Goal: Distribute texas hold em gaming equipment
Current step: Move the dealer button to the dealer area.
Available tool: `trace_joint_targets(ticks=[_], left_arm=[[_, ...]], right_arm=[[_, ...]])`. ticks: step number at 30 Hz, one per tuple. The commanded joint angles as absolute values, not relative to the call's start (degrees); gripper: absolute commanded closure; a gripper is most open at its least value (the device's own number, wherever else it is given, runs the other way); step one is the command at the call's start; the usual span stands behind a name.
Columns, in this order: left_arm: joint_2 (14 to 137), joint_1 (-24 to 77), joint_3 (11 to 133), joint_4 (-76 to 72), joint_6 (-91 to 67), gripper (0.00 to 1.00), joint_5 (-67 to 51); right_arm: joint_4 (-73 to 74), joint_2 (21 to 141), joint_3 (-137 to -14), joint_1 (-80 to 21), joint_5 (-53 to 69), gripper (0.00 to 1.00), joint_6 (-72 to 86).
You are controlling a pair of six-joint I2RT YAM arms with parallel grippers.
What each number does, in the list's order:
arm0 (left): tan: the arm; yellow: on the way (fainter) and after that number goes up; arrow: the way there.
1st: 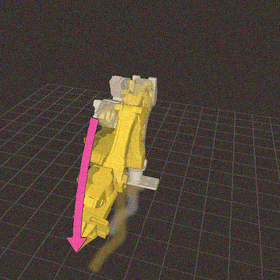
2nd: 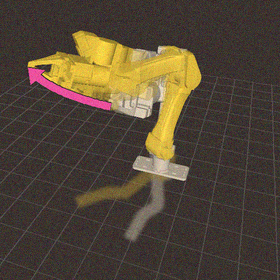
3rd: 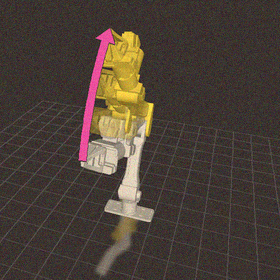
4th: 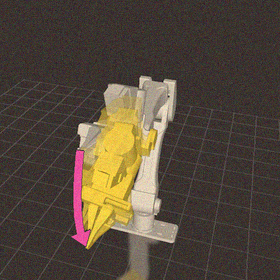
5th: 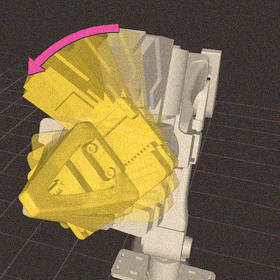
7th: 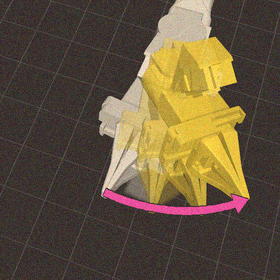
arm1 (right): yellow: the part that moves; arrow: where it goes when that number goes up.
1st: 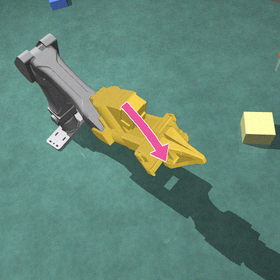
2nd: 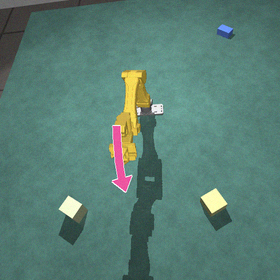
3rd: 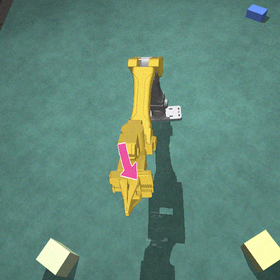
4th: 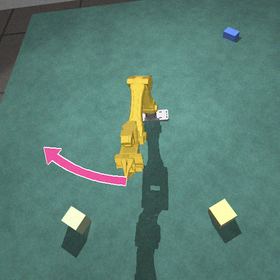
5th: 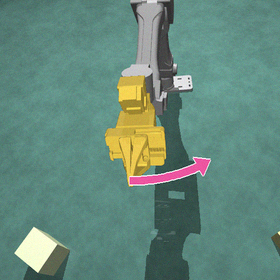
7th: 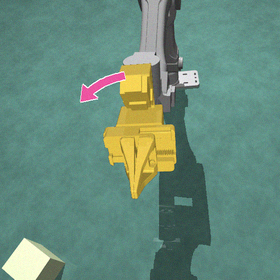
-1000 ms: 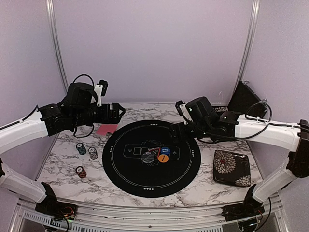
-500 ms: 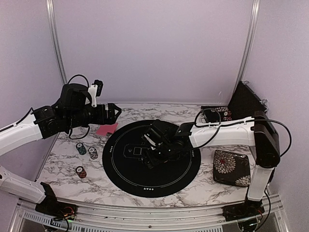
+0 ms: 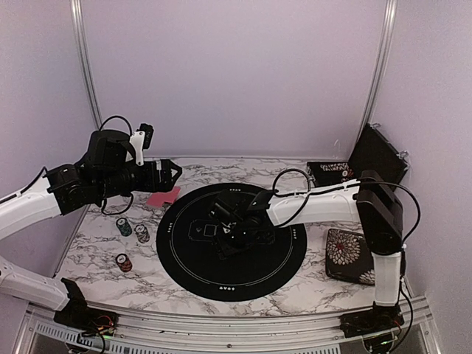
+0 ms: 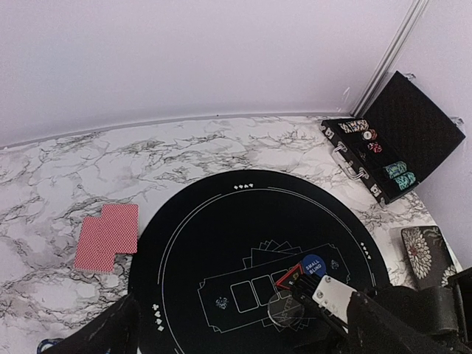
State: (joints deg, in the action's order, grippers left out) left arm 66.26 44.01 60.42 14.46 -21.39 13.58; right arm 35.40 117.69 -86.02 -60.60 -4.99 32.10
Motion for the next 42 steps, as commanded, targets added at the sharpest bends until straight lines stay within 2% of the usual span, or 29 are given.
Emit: trace_joint_targets(ticks=[1,19,42], left_arm=[[64.45,43.34,59.68,14.96,-20.33,0.01,13.76],[64.35,41.93,60.03,14.96,-19.60,0.01,12.16],[64.99,40.35,60.46,14.90,-19.80,0.01,10.57]], right_arm=[[37.88,119.48,-88.49,-61.08,-8.59,0.31,34.53],[40.99,128.53,-98.96,-59.54,-15.46,0.35,32.63],[47.64,142.73,-121.34,-55.08,-20.19,0.38,25.75]])
